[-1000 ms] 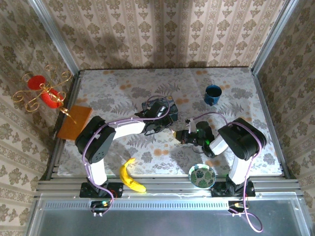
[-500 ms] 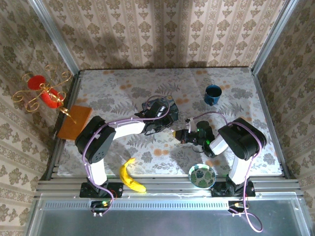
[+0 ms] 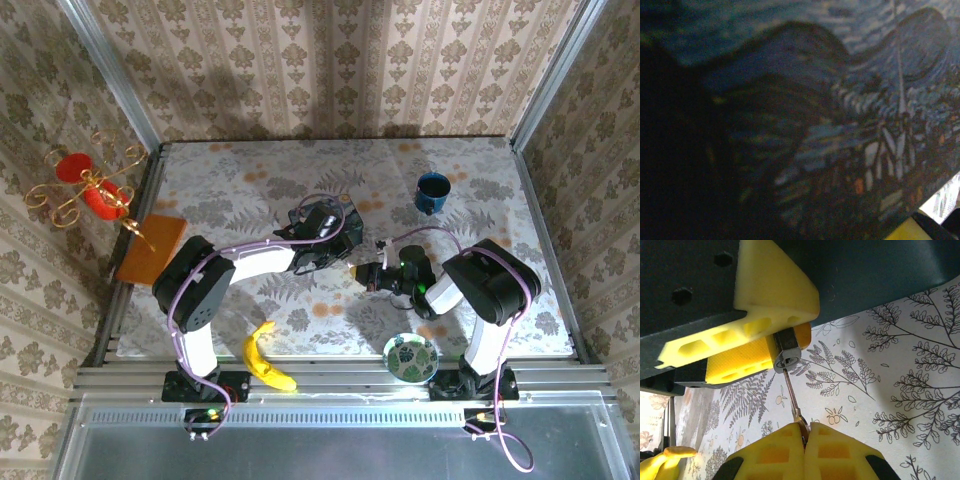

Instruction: Unlock the padlock with the key

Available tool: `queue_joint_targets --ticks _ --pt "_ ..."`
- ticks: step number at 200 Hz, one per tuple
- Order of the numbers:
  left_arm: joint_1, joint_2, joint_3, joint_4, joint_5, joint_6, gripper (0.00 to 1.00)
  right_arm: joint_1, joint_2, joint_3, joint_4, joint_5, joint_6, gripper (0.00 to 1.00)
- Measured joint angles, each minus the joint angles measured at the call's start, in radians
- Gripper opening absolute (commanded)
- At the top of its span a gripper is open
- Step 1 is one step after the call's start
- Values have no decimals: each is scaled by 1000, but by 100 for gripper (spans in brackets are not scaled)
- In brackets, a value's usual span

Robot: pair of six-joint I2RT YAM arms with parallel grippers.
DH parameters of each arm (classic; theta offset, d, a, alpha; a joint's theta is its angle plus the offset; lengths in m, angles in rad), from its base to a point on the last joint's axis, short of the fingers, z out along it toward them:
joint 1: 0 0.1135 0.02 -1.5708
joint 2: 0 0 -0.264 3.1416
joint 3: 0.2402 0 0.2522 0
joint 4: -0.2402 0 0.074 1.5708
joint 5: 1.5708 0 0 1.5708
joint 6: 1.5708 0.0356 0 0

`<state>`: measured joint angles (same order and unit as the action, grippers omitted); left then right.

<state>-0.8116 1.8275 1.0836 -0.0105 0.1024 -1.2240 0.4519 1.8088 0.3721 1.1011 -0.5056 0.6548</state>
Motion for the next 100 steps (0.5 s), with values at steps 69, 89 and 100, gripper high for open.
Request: queue_joint_targets --ticks 69,89,100 --pt "2 0 -10 4 0 0 0 -22 1 0 3 -3 22 0" --pt "2 0 -10 7 0 -3 0 -22 6 3 6 -6 24 0" --pt "2 0 -10 9 0 -4 0 -22 13 5 11 -9 26 0"
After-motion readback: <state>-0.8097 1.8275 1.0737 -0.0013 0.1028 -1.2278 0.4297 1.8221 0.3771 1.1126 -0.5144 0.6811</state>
